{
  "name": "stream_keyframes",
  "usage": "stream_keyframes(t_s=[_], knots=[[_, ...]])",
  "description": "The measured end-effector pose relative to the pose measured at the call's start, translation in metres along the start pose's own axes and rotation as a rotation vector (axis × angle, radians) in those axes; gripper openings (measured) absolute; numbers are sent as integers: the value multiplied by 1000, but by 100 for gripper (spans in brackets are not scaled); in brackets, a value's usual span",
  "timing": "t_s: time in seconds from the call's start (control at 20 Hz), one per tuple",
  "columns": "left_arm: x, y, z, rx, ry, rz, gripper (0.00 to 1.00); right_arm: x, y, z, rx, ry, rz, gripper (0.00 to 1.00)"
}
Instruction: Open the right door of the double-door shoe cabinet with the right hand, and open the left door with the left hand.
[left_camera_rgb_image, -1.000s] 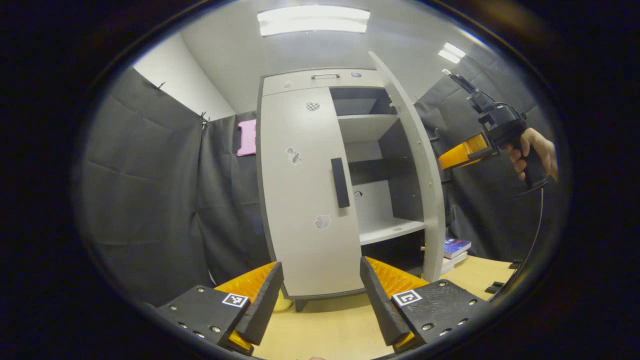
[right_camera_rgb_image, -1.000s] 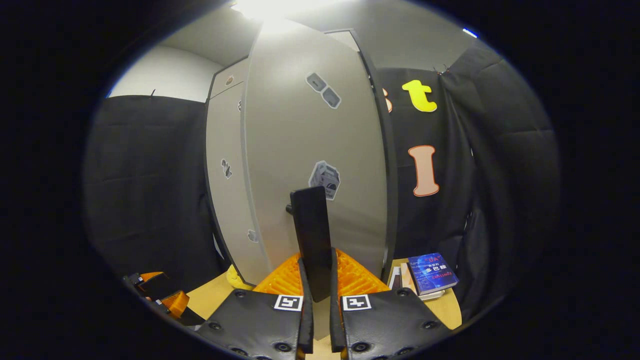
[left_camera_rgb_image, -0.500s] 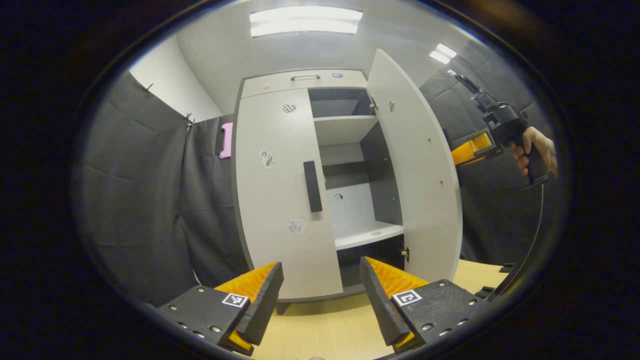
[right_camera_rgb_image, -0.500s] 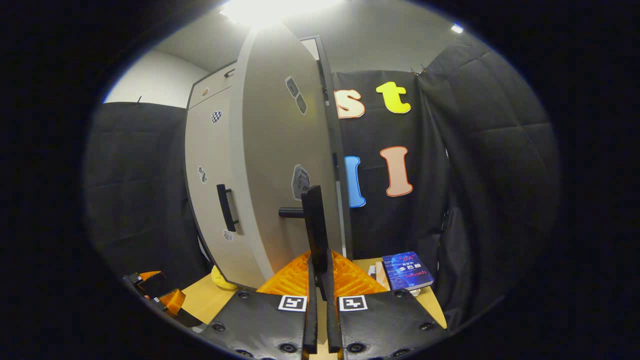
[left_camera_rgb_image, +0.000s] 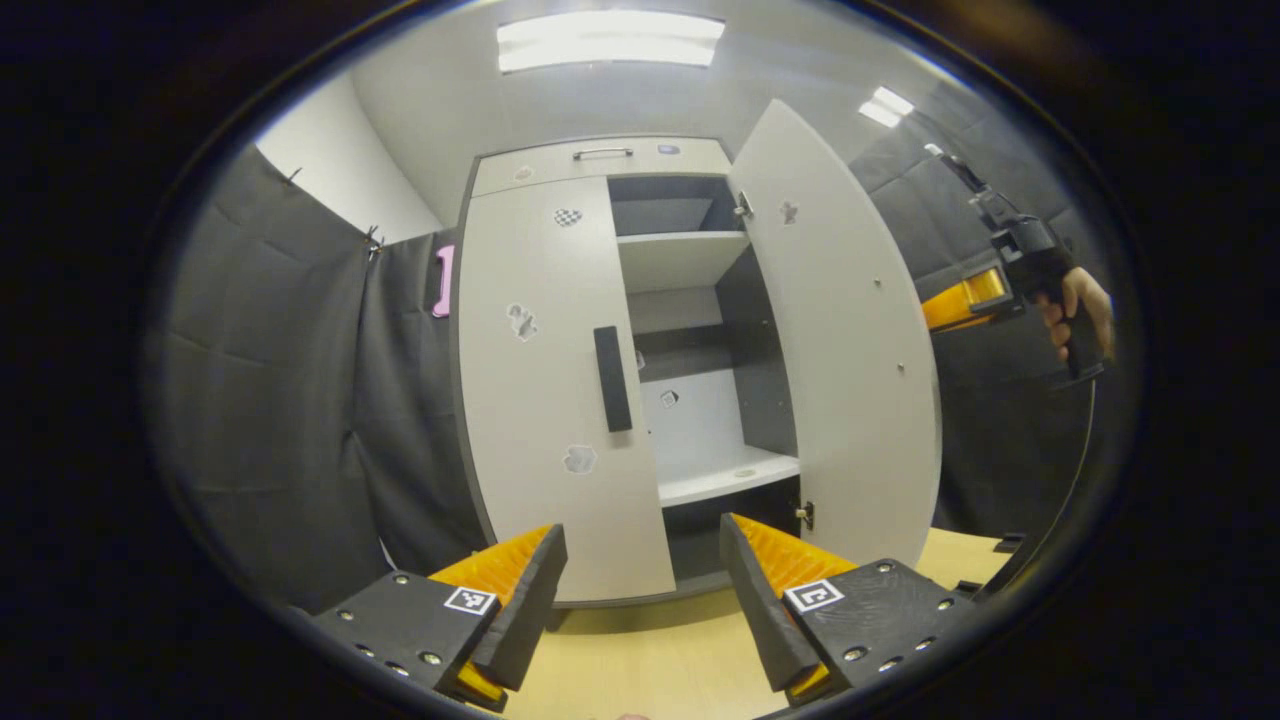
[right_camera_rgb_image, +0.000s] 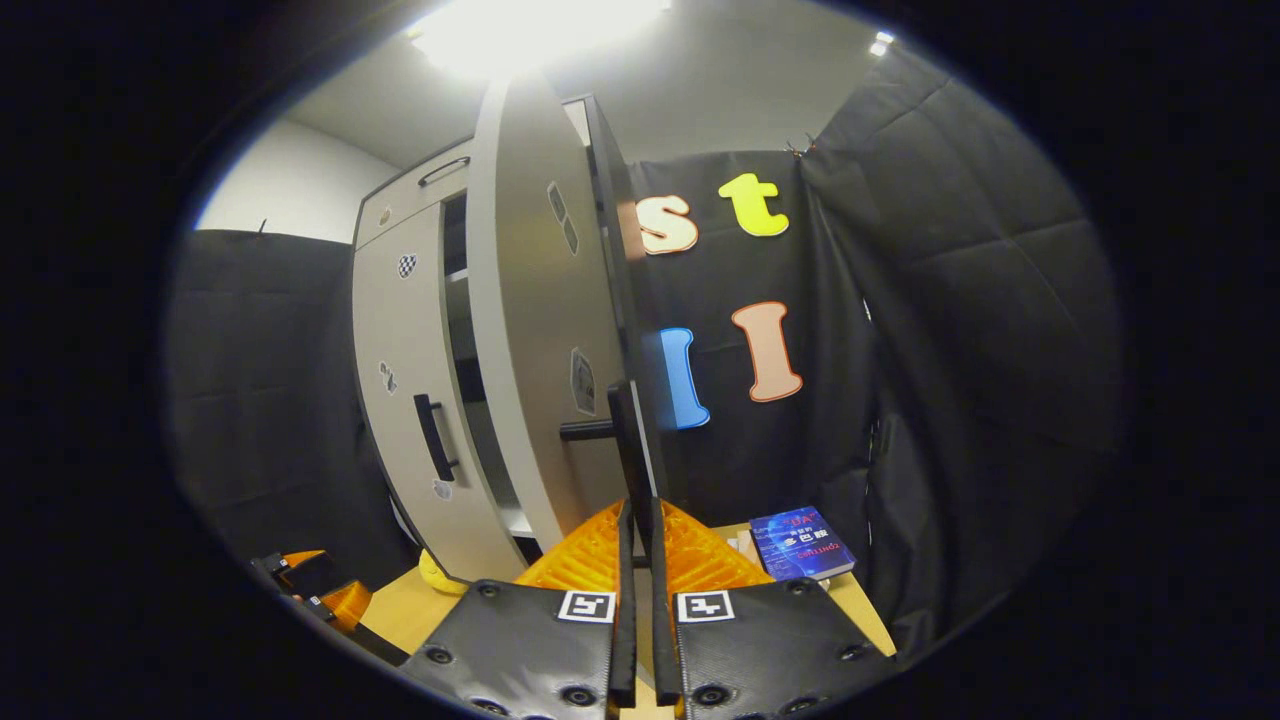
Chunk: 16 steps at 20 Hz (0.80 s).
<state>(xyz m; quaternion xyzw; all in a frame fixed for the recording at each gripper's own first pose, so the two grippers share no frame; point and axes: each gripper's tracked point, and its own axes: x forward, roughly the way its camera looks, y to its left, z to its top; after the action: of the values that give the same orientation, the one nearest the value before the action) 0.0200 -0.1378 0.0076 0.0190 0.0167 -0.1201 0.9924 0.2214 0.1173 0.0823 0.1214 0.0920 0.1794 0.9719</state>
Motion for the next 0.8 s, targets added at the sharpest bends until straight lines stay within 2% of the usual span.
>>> stream_keyframes(t_s=[0.05,0.1,0.2,0.25,0.3,0.4,0.5,0.55,0.6,0.65,0.8], knots=[[7,3,6,-3,-5,6,88,-3,-5,1,-14,-8,-16,8],[14,7,10,-5,-9,15,88,-5,-11,1,-32,-13,-37,8],[32,18,17,-2,-5,35,88,-11,-24,3,-75,-30,-87,0],[42,21,22,1,-7,41,88,-13,-34,6,-101,-45,-125,7],[52,24,27,3,-12,47,88,-17,-41,7,-121,-52,-150,7],[72,27,37,9,-24,52,88,-24,-50,6,-141,-56,-183,32],[89,28,50,10,-46,57,88,-30,-58,4,-142,-51,-215,67],[100,28,58,10,-60,55,89,-33,-63,3,-142,-52,-237,89],[111,29,64,11,-73,58,89,-35,-68,3,-137,-54,-262,96],[120,30,70,11,-83,62,87,-37,-71,2,-130,-52,-276,98],[152,31,80,-9,-78,57,88,-42,-74,-6,-97,-35,-292,94]])
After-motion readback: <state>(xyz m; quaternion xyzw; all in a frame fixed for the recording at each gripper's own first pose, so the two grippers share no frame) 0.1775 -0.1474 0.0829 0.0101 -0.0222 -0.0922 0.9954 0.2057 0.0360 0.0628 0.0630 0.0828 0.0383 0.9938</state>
